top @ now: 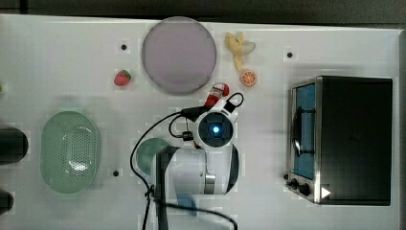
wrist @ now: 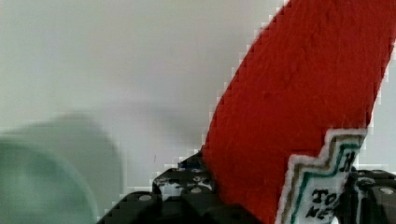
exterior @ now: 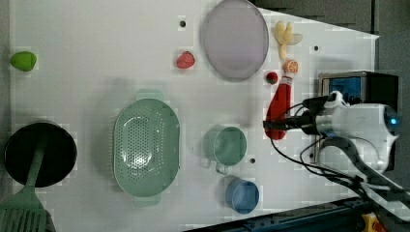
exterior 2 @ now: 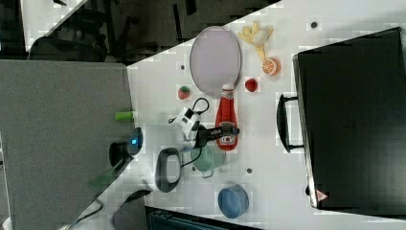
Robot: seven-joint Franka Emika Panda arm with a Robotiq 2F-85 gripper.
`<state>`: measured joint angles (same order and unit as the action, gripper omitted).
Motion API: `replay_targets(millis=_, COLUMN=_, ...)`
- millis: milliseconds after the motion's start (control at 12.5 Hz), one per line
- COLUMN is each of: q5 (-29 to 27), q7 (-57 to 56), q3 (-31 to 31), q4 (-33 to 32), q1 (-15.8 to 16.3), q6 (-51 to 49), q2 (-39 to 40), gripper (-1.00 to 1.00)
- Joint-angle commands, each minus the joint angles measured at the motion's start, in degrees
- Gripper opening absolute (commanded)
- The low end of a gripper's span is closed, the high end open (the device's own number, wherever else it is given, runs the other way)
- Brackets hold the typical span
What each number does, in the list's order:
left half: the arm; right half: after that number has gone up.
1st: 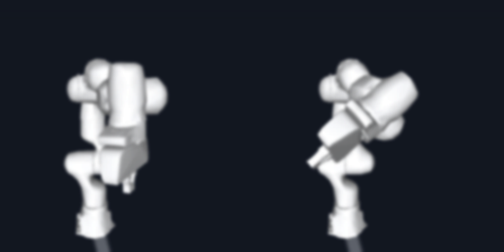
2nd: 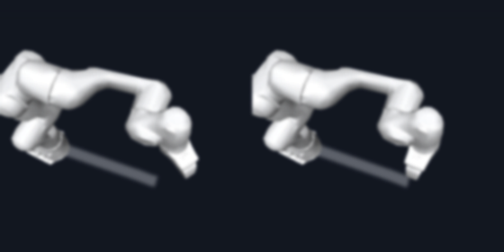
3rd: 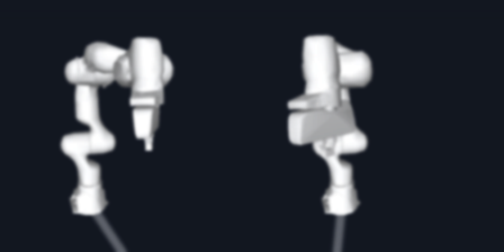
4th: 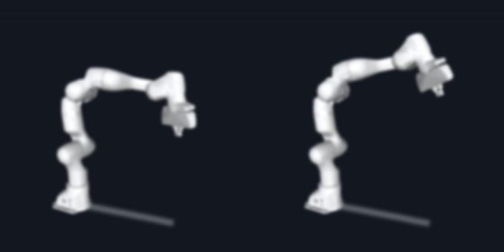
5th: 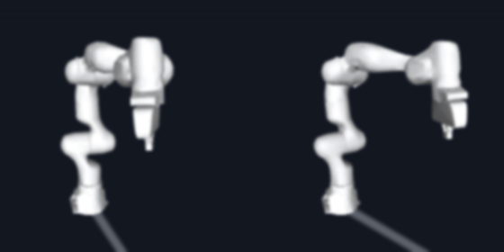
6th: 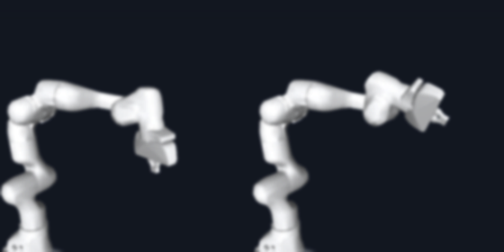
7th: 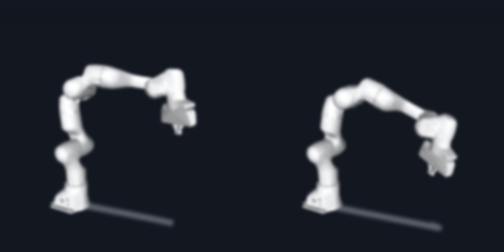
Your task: Pick Ketchup from the table and place it in strainer.
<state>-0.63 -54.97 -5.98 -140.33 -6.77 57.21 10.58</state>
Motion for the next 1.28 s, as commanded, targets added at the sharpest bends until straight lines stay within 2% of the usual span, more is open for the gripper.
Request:
replay_targets(millis=80, q5=0.0, q7=-0.6, q3=-0.1, q4=1.8, q1=-0.6, q6=-9.1, q2=-10.4, gripper=0.26)
replay_targets(millis=400, q5=-0.1, q7=5.5, q3=-4.1, q4=6.7, q1=0.1, q6=-27.3, q2=-20.8, gripper=0.26)
replay_targets(millis=640, q5=-0.3, q7=11.0, q3=-8.8, q4=11.8, q1=0.7, q6=-37.2, q2=-22.8, gripper=0.26)
replay_targets(millis=880, q5=-0.6, q7=13.9, q3=-14.0, q4=14.8, q1=1.2, q6=-37.8, q2=-22.6, gripper=0.26)
replay_targets(millis=1280, q5=-1.6, q7=30.7, q3=-24.0, q4=15.4, q1=2.1, q6=-33.0, q2=-20.2, gripper=0.26)
